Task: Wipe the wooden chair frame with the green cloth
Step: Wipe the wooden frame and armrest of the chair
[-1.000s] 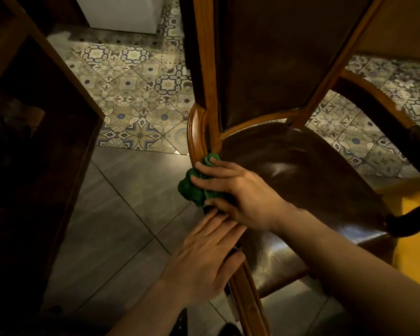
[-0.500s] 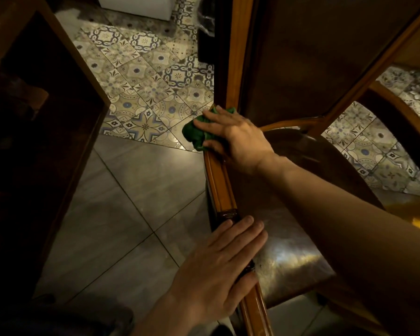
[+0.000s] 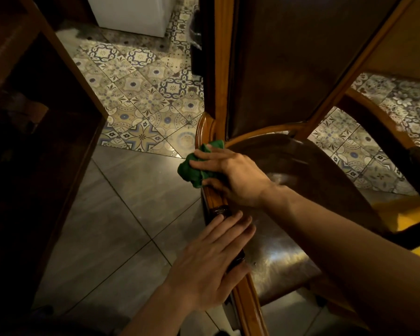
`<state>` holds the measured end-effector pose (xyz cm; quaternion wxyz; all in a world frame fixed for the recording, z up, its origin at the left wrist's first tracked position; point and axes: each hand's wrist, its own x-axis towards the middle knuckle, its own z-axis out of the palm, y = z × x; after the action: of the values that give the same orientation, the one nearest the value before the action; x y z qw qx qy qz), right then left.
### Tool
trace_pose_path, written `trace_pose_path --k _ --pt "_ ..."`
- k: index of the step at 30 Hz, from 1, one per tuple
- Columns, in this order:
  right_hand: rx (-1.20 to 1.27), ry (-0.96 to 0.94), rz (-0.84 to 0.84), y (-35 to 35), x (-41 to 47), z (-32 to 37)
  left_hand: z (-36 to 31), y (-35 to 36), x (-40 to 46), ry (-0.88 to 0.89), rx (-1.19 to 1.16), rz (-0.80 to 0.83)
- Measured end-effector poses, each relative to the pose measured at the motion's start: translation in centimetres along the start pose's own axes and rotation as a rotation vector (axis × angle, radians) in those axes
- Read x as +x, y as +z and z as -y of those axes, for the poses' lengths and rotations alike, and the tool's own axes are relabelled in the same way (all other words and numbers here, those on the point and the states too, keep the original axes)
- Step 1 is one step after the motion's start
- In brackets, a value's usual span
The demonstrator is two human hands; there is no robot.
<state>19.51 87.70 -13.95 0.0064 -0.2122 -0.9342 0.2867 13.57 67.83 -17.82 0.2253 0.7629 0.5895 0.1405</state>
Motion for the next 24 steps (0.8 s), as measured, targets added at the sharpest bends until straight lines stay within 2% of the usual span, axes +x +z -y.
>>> trace_pose_path --k 4,6,10,12,13,16,18,20,24 --pt "-0.002 0.008 0.059 0.0 -2.3 1.1 -0.6 -1.0 -0.2 -0.026 -0.020 0.015" --pt "-0.004 0.019 0.086 0.2 -3.5 1.6 -0.8 -1.6 -0.7 -0.054 -0.087 -0.032" --pt "0.018 0.068 0.080 0.1 -5.1 2.8 -0.5 -4.1 -2.3 -0.213 -0.075 -0.329" --pt "0.034 0.110 0.081 0.3 -6.0 3.7 0.2 -5.4 -2.3 -0.308 -0.057 -0.403" --pt "0.039 0.129 0.088 0.6 -6.7 4.3 0.5 -5.8 -2.3 -0.349 -0.067 -0.370" --pt "0.062 0.174 0.084 0.8 -8.7 5.4 1.0 -6.2 -1.2 -0.407 -0.096 -0.137" --pt "0.157 0.247 0.060 0.6 -9.9 6.3 0.2 -6.3 -0.7 -0.429 -0.097 0.001" --pt "0.265 0.352 -0.044 -2.8 -11.5 7.5 -2.0 -8.2 0.7 -0.365 -0.087 0.011" --pt "0.442 0.451 -0.127 -4.7 -14.2 9.5 -4.3 -9.8 0.4 -0.338 -0.124 0.051"
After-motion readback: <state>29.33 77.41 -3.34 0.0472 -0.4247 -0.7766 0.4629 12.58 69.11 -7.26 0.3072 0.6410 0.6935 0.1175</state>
